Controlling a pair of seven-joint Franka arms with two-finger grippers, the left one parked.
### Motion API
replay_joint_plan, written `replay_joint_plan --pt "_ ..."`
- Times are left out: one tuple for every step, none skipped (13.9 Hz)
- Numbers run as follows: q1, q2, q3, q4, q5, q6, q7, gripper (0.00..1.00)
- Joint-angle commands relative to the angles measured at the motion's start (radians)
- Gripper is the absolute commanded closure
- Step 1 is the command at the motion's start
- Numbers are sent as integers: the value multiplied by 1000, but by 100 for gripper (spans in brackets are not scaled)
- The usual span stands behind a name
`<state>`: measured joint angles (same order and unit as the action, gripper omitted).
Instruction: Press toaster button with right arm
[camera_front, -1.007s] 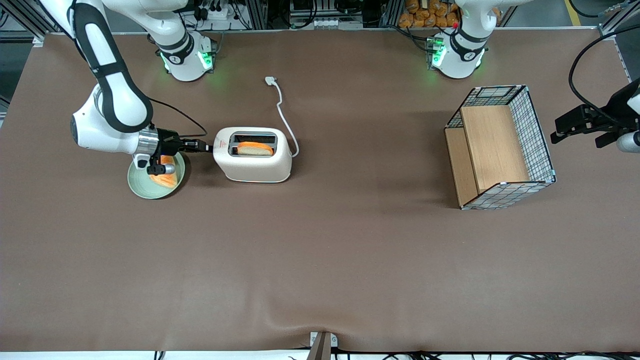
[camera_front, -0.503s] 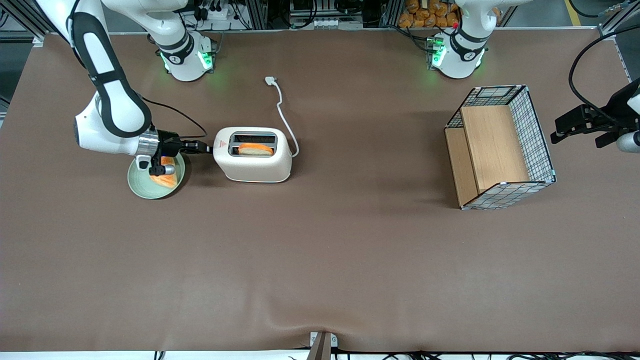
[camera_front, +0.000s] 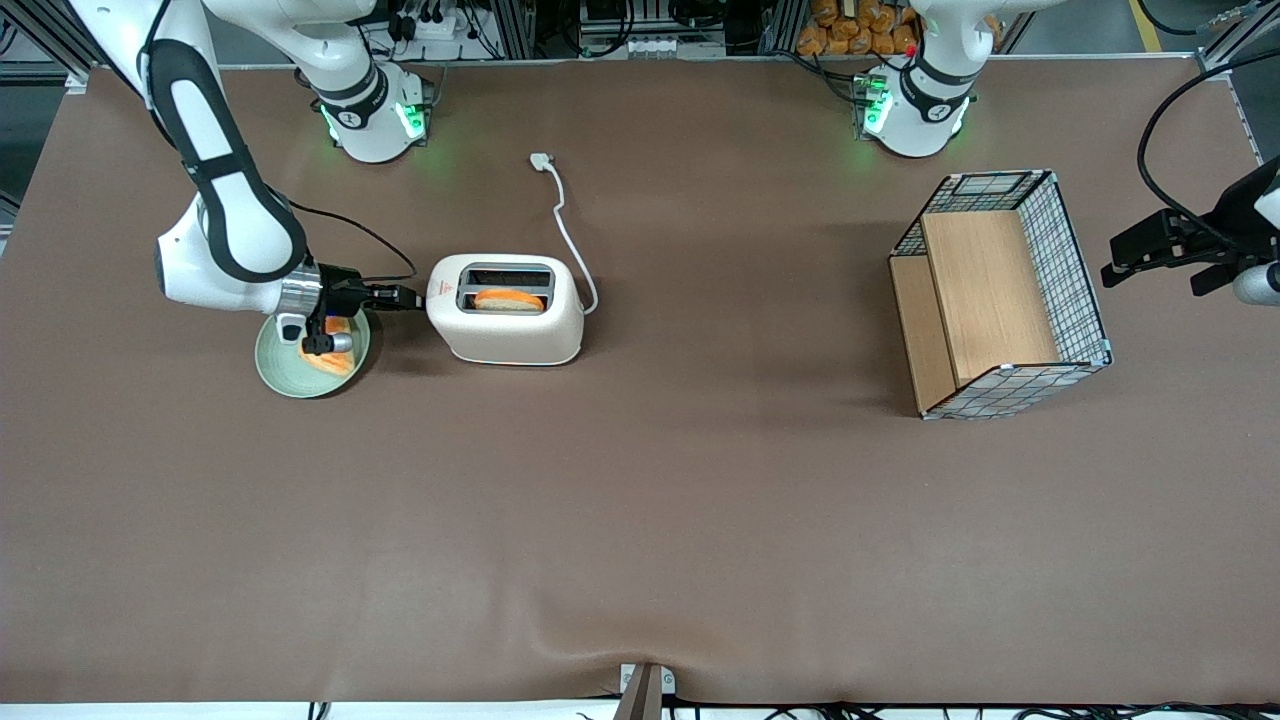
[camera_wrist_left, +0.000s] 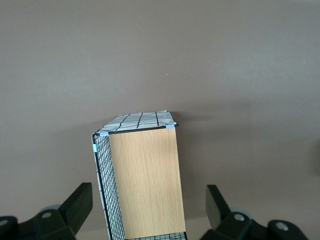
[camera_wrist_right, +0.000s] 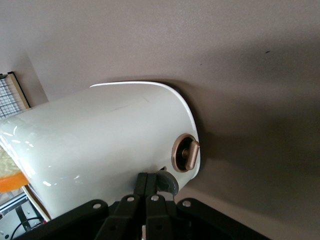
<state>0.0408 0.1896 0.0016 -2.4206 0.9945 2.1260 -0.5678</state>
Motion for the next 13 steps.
replay_joint_plan --pt "4 71 21 -29 61 72 -127 100" --pt "4 73 21 -29 61 75 -129 100" --pt "4 76 23 -29 61 77 -129 100" --pt "4 80 23 -28 61 77 -130 100" --pt "4 79 21 -28 61 74 -130 100" --pt "2 76 21 -28 61 65 -130 100" --pt "-7 65 20 -26 59 60 -123 100" --pt "-24 56 20 -23 55 55 -112 100" --pt "-42 44 20 -22 46 40 -109 100" --pt "-51 31 17 -18 29 25 -101 100" --pt "-62 9 17 -12 -15 20 -63 100" --pt "-74 -19 17 0 -89 8 19 100" --pt "-88 -41 17 32 -158 -45 104 100"
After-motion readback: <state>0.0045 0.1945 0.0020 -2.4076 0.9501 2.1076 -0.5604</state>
